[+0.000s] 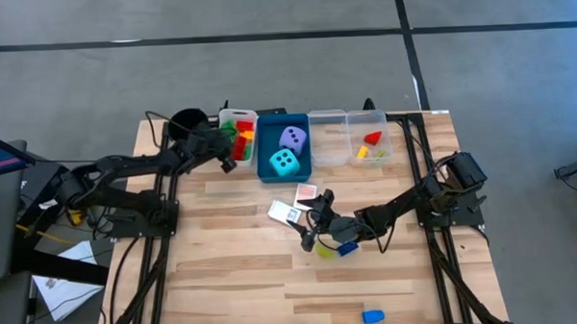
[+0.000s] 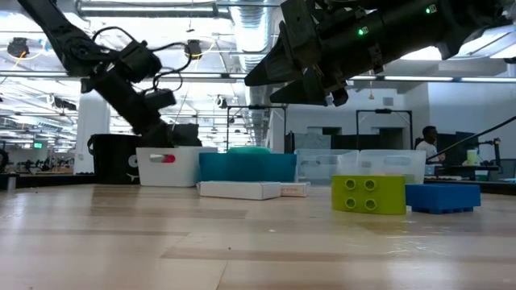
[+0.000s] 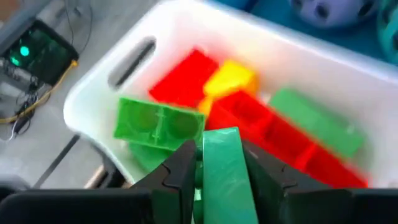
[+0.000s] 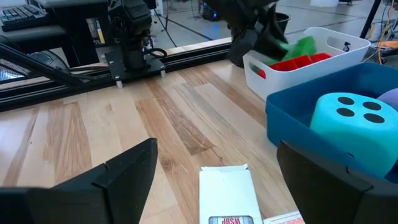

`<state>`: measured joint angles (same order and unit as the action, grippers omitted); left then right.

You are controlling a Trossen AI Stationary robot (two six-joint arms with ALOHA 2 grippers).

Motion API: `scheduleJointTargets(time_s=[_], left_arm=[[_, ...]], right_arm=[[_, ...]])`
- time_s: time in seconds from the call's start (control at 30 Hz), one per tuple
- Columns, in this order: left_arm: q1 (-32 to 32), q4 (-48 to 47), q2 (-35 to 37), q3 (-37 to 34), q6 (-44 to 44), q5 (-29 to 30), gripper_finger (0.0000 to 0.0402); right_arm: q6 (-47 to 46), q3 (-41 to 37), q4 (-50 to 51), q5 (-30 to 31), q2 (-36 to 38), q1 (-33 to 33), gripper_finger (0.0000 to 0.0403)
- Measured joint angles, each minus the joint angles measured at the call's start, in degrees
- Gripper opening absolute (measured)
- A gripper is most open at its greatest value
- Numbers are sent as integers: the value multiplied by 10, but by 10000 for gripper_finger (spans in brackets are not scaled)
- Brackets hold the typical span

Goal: Pick & Place Toys
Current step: Put the small green game piece into the right transparent bin

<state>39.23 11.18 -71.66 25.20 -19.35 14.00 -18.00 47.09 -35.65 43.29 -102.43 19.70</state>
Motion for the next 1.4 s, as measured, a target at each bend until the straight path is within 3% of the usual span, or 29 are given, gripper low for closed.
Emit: scheduleJointTargets(time_s=[0.23,0.4,0.57,0.77,0.9,1.2,1.27,1.4], left_arm=[[-36,2,52,18,2,-3,88],[-82,2,130,18,35,-10,88],[-133,6,192,18,134,-100,89],[-209,36,206,18,225,-185,89],[-263,95,197,18,272,-199,89],[-346,278,142,18,342,-204,88],[-354,335,125,18,350,-238,88],[-365,476,94,18,364,-364,88]], right_arm=[[-4,0,-15,2,0,0,324],[-4,0,-45,49,8,14,324],[10,0,-8,103,76,54,324],[11,0,126,112,198,119,324],[11,1,200,145,259,167,324],[-8,0,239,332,280,261,324],[-34,0,249,338,275,265,324],[-45,0,254,342,258,268,324]])
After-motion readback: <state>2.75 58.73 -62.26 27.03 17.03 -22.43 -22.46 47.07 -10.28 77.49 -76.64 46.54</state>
